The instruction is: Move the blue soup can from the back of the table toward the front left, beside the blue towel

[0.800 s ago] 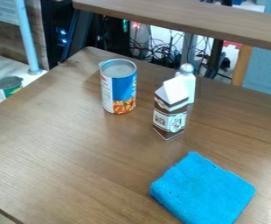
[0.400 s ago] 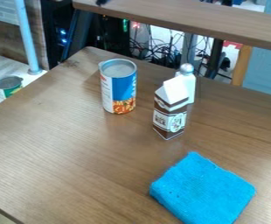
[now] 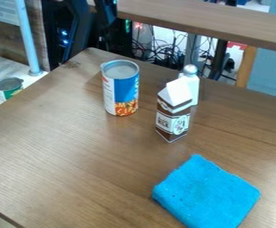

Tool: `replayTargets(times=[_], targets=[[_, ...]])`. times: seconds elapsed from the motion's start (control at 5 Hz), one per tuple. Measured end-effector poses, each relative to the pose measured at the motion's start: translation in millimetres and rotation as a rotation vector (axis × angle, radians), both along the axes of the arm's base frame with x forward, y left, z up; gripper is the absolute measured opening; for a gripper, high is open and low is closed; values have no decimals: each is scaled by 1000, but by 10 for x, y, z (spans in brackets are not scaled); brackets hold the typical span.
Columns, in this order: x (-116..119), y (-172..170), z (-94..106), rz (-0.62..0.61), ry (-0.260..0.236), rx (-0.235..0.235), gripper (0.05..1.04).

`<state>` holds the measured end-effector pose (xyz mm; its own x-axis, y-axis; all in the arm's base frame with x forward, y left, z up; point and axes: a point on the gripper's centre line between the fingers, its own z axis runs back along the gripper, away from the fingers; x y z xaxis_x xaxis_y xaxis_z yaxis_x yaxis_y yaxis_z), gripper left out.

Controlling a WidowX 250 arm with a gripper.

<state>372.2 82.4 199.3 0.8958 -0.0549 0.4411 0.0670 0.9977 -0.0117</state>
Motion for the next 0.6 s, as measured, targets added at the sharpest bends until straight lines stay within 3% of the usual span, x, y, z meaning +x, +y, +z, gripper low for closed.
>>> replayTargets(times=[0.2,0.4,0.6], targets=[[167,90,-227,48,-9,8,1006],[216,169,-556,122,84,-5,1006],[317,198,-764,165,142,-36,1006]])
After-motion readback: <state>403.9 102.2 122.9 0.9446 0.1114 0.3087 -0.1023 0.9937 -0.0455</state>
